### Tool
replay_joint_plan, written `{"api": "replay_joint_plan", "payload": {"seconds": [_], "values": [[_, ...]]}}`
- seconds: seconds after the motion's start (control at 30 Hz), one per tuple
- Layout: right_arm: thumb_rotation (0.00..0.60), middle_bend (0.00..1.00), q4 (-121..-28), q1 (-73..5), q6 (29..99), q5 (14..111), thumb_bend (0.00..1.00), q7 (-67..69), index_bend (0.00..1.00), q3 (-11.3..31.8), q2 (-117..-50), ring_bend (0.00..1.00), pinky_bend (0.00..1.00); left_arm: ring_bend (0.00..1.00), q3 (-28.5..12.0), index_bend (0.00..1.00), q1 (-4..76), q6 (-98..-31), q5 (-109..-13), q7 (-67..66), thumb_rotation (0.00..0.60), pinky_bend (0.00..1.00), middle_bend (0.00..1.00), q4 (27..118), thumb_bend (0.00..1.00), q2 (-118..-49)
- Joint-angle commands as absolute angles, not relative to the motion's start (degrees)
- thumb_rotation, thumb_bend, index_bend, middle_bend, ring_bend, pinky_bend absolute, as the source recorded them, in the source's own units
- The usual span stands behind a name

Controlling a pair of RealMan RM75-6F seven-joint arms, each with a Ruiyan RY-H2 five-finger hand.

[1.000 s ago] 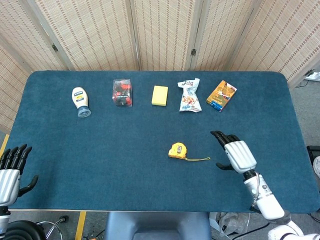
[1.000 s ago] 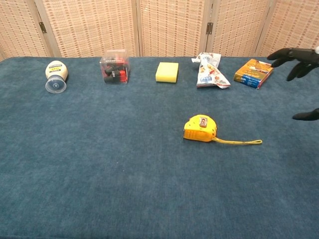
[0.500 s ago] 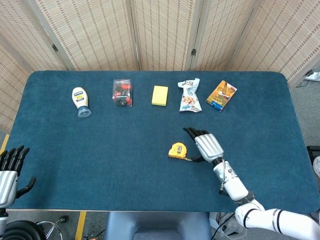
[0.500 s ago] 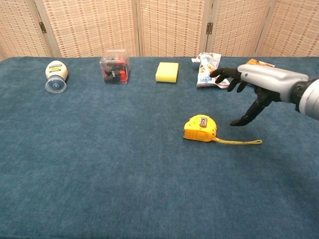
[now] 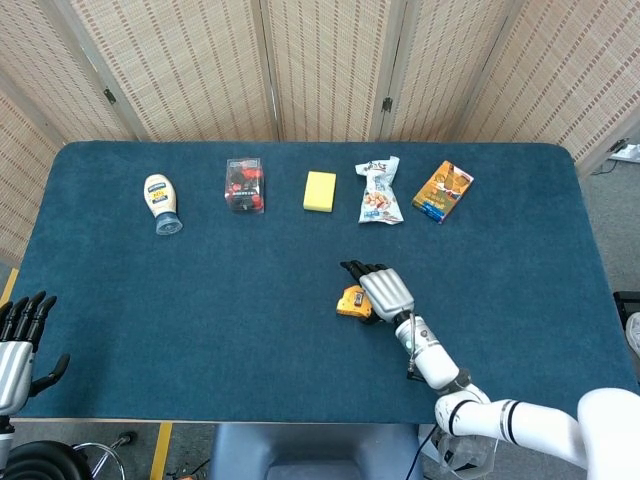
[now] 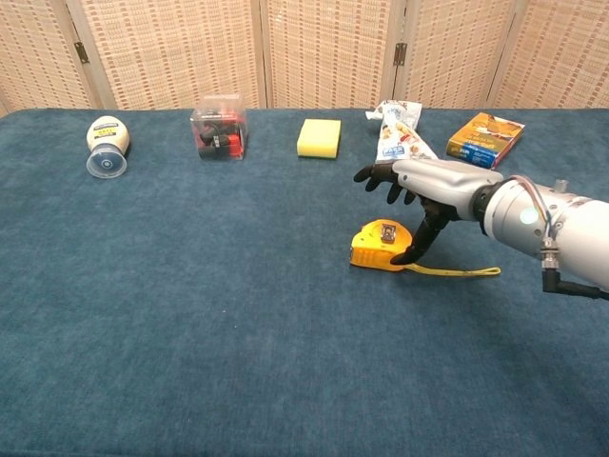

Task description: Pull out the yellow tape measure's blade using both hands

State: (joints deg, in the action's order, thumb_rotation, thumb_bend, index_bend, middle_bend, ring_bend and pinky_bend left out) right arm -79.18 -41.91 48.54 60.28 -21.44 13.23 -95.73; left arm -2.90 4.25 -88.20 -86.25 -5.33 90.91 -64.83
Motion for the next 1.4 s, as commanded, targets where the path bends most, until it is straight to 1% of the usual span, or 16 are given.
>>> {"api": "replay_joint_plan", "payload": {"seconds": [0.03, 0.23, 0.37, 0.47, 0.53, 0.7, 0.8, 0.9, 1.07, 1.17, 1.27, 1.4], "values": [[0.6, 0.16, -77.1, -43.2, 48.1, 58.9, 0.18, -22.5, 0.08, 13.2, -97.0, 0.22, 0.23, 0.03, -2.9, 0.06, 4.2, -88.1, -86.2, -5.2, 0.6, 0.02, 0.07, 90.8, 0.35, -64.8], [0.6, 0.19, -76.0, -44.3, 48.1, 57.1, 0.18, -23.6, 0.09, 13.3, -97.2, 0.23, 0.23, 0.03, -2.9, 0.06, 4.2, -88.1, -86.0, -5.0, 0.6, 0.02, 0.07, 90.4, 0.35, -64.9], [0.6, 0.25, -76.2, -44.8, 48.2, 56.2, 0.18, -24.9, 0.18, 12.9, -96.9, 0.26, 0.24, 0.03, -3.1, 0.06, 4.3, -88.0, -86.0, -5.1, 0.6, 0.02, 0.07, 90.5, 0.35, -65.0], [0.6, 0.27, -76.1, -45.4, 47.9, 55.1, 0.18, -25.7, 0.24, 12.6, -97.1, 0.27, 0.25, 0.03, -3.1, 0.06, 4.4, -88.0, -86.2, -5.2, 0.6, 0.02, 0.07, 90.6, 0.35, -65.0], [0.6, 0.27, -76.0, -45.7, 47.8, 54.6, 0.18, -26.0, 0.26, 12.4, -97.2, 0.27, 0.26, 0.03, -3.1, 0.06, 4.4, -88.0, -86.3, -5.2, 0.6, 0.02, 0.07, 90.6, 0.35, -64.9], [0.6, 0.29, -75.5, -46.3, 47.9, 53.9, 0.18, -26.3, 0.28, 12.1, -97.6, 0.28, 0.26, 0.03, -3.2, 0.06, 4.4, -87.9, -86.1, -5.3, 0.6, 0.02, 0.07, 90.7, 0.35, -64.9], [0.6, 0.31, -75.0, -46.4, 48.1, 53.5, 0.18, -26.4, 0.32, 12.0, -97.9, 0.29, 0.26, 0.03, -3.2, 0.06, 4.6, -87.7, -86.1, -5.2, 0.6, 0.02, 0.07, 90.7, 0.35, -65.0], [0.6, 0.34, -74.4, -46.6, 48.5, 53.1, 0.18, -26.3, 0.37, 12.1, -98.3, 0.31, 0.26, 0.03, -3.3, 0.06, 4.8, -87.5, -86.2, -5.3, 0.6, 0.02, 0.07, 90.7, 0.35, -65.0], [0.6, 0.45, -73.8, -47.0, 49.2, 52.7, 0.18, -26.1, 0.51, 12.4, -99.1, 0.39, 0.31, 0.04, -4.0, 0.07, 5.6, -87.3, -86.4, -5.3, 0.6, 0.02, 0.07, 91.0, 0.34, -65.0], [0.6, 0.49, -74.9, -47.0, 49.7, 52.8, 0.18, -26.0, 0.56, 12.5, -98.9, 0.42, 0.33, 0.06, -4.3, 0.1, 6.7, -86.2, -87.0, -4.8, 0.6, 0.02, 0.07, 91.8, 0.34, -64.5], [0.6, 0.51, -77.6, -46.6, 50.4, 53.0, 0.18, -25.6, 0.59, 12.6, -97.6, 0.45, 0.34, 0.08, -5.0, 0.1, 8.3, -84.9, -87.6, -4.7, 0.6, 0.03, 0.06, 92.4, 0.35, -64.1], [0.6, 0.52, -82.7, -45.9, 52.0, 52.9, 0.18, -25.8, 0.6, 12.8, -94.7, 0.46, 0.35, 0.1, -6.4, 0.09, 10.9, -83.5, -88.5, -5.0, 0.6, 0.05, 0.07, 93.0, 0.35, -64.2]]}}
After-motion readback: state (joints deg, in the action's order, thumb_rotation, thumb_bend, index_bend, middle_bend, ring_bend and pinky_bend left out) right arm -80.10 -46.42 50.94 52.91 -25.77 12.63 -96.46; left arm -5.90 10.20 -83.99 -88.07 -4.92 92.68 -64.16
